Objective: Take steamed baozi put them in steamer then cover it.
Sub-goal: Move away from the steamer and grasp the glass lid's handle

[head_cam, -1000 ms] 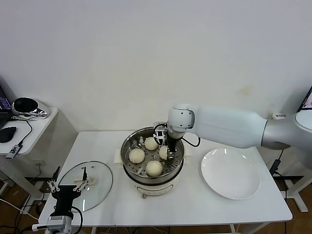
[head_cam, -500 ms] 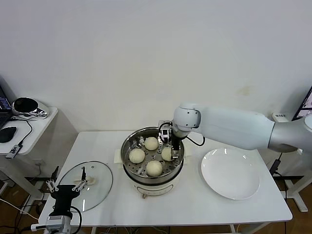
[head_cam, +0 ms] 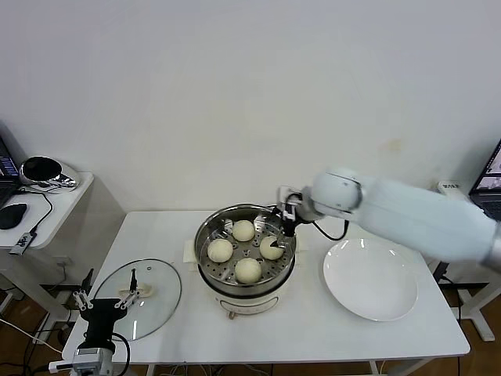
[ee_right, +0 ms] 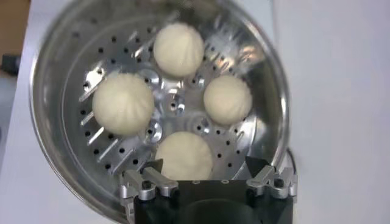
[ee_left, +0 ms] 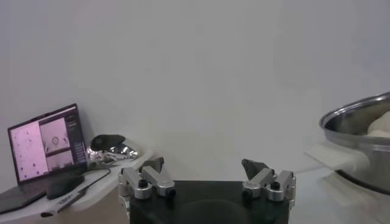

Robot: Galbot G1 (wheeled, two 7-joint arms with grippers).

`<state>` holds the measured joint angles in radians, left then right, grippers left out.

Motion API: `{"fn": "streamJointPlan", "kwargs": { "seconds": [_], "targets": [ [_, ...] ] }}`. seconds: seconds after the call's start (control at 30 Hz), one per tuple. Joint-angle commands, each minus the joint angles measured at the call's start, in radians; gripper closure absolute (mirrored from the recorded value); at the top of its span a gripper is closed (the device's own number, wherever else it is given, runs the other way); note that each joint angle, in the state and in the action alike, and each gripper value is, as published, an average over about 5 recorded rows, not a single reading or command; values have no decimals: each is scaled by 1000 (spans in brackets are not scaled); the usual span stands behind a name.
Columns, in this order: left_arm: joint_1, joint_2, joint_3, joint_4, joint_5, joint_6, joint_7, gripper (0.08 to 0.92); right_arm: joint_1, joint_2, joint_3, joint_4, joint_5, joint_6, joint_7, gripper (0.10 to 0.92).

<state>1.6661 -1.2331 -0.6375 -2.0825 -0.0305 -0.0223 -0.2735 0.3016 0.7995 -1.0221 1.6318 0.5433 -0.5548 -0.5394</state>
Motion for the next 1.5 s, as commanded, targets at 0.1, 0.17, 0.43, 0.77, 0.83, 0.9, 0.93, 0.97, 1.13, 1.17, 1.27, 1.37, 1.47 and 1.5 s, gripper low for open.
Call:
{"fn": "streamJointPlan", "kwargs": {
  "seconds": [0.1,0.17,0.43,0.77,0.83,0.9,0.93,0.97,1.13,1.17,1.27,1.37,1.47,1.5],
  "targets": [
    [1,-8,10,7,5,-15,5,177,-975,-189,920,166,-125,466,408,203],
    [4,-11,14,10,7,-22,8,177,-1166,-111,1140,150,-210,578,412,203],
    [9,-25,33,48,50,-62,8,177,-1518,251,1606,118,-392,904,370,203],
    [35,-12,18,155,478,-68,-83,177,-1660,537,1911,174,-391,944,338,203],
    [36,1,-23,198,661,-69,-106,177,-1682,563,1948,192,-387,923,354,203],
    [46,24,-73,236,826,-69,-114,177,-1702,574,1974,203,-390,903,381,203],
    [56,39,-95,251,892,-69,-111,177,-1710,576,1987,206,-392,895,392,203],
    [70,55,-113,264,947,-68,-108,177,-1719,578,2001,208,-395,884,405,203],
    [107,103,-147,321,1115,-78,-93,177,-1739,600,2061,208,-395,828,461,203],
    [92,107,-142,337,1134,-82,-87,177,-1739,604,2067,206,-395,818,473,203],
    [19,123,-108,388,1167,-87,-58,177,-1740,612,2076,197,-397,804,498,203],
    [-62,144,-60,437,1181,-87,-31,177,-1741,616,2078,187,-405,806,505,203],
    [-135,166,-14,480,1185,-85,-9,177,-1745,622,2078,186,-412,807,507,203],
    [-159,174,3,494,1186,-84,-3,177,-1747,624,2077,188,-413,807,507,203]
  ]
}}
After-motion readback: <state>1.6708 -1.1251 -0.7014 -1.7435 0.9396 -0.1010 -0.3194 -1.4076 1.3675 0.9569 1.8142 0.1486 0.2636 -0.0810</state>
